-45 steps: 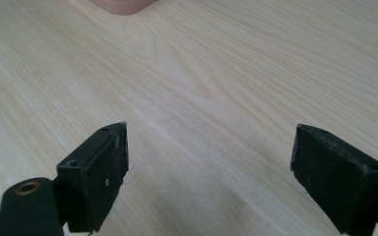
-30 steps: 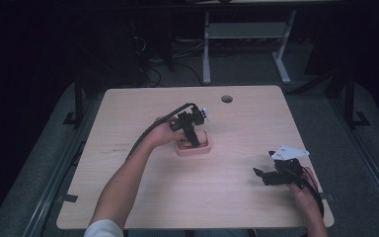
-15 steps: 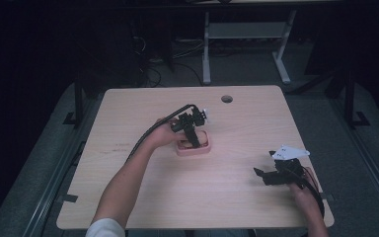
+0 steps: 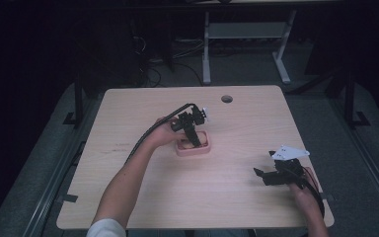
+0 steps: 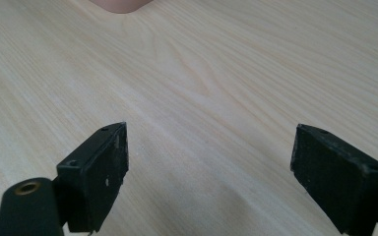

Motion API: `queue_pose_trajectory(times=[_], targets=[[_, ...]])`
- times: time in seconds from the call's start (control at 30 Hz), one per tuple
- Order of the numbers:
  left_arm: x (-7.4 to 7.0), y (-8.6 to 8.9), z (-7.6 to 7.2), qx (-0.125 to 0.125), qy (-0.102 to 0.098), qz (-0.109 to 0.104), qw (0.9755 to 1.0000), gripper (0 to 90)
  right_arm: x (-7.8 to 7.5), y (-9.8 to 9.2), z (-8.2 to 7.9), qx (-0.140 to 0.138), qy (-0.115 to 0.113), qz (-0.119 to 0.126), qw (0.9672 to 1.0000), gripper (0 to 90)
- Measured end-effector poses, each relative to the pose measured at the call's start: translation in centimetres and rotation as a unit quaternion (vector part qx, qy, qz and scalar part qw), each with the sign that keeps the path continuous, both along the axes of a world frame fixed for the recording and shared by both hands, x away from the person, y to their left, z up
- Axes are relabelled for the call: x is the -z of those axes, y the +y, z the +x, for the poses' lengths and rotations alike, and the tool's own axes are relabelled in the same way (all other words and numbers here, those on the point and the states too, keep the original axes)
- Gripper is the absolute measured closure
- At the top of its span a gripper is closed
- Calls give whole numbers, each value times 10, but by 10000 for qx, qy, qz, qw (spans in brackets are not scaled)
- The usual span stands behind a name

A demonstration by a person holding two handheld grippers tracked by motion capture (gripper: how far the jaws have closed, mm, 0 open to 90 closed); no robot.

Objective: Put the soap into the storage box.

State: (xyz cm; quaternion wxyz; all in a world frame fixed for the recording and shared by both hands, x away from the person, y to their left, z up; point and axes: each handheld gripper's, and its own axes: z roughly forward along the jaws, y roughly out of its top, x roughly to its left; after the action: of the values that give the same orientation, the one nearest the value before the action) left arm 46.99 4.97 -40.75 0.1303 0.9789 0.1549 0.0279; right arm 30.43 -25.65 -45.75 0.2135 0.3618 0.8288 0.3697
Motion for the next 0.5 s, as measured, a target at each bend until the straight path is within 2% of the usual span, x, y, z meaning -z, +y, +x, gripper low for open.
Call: queue_pose_trajectory(times=[0.03,0.33,0.5], targets=[[-1,0,-1,4,-54,5,10000,333,0,0,0,0,2,-2,10000,138],[-1,3,-3,5,-17,75,10000,304,0,1,0,2,3,-7,10000,139],[0,3,-4,-4,-13,27,10000,311,0,1,0,-7,-3,-15,10000,139]])
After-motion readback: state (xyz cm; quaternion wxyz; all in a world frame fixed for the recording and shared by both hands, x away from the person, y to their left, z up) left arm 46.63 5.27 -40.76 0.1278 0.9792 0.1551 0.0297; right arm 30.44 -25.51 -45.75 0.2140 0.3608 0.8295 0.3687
